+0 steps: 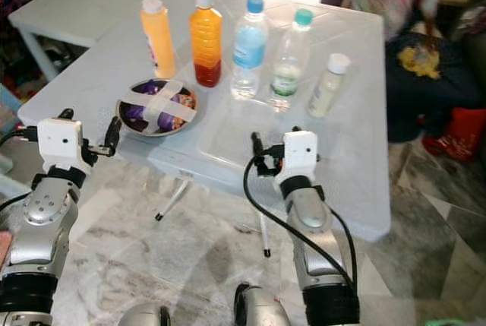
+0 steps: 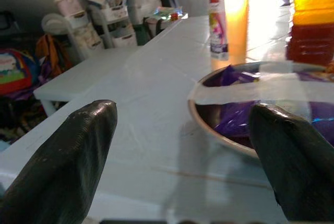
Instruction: Restocking fridge
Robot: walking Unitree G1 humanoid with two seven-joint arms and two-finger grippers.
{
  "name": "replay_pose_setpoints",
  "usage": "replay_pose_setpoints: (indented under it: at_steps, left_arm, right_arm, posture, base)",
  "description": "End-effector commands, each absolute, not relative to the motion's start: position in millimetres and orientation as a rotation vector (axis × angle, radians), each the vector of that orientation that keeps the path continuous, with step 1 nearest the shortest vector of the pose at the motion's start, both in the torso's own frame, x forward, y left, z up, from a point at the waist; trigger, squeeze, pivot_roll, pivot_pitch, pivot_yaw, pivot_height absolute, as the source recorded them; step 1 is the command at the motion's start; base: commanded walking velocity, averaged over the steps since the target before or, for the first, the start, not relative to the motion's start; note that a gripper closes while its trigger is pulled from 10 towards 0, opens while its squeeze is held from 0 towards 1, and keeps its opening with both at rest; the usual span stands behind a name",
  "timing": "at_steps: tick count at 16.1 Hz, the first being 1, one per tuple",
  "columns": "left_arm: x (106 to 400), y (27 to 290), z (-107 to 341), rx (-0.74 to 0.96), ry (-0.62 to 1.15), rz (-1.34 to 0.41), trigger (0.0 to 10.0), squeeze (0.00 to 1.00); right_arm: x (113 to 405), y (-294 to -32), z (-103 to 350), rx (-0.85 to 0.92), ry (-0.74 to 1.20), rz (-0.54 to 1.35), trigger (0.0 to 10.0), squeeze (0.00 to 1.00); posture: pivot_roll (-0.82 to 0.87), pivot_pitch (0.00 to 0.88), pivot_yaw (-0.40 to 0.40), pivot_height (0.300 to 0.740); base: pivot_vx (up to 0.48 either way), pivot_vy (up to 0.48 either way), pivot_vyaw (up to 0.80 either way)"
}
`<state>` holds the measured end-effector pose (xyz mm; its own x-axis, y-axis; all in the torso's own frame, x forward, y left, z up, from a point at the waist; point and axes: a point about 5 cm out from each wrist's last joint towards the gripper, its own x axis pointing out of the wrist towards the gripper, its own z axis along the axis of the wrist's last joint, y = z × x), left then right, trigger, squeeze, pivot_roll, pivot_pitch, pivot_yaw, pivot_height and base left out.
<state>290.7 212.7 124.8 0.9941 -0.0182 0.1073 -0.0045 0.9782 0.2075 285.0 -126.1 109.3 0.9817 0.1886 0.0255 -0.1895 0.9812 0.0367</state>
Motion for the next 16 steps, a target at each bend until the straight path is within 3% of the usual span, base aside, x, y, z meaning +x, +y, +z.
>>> replay_pose_setpoints:
  at_steps: [1, 12, 16]
  left_arm:
    - [289.8, 209.2, 125.3, 0.216, -0.114, -0.024, 10.0, 0.00]
    - [292.0, 202.6, 124.4, 0.207, -0.118, -0.041, 10.0, 0.00]
    - [293.7, 200.3, 124.5, 0.202, -0.122, -0.045, 10.0, 0.00]
  right_arm:
    - [284.7, -120.8, 112.5, 0.071, -0.028, 0.228, 10.0, 0.00]
    - [269.9, -137.4, 114.7, 0.148, 0.038, 0.207, 10.0, 0.00]
    - [273.2, -130.9, 112.1, 0.162, 0.102, 0.184, 10.0, 0.00]
  posture:
    - [0.00, 0.134, -0.042, 0.740]
    - [-0.01, 0.125, -0.044, 0.740]
    - [-0.01, 0.121, -0.048, 0.740]
  base:
    - [0.000, 0.000, 0.00]
    - [0.000, 0.000, 0.00]
    - [0.000, 0.000, 0.00]
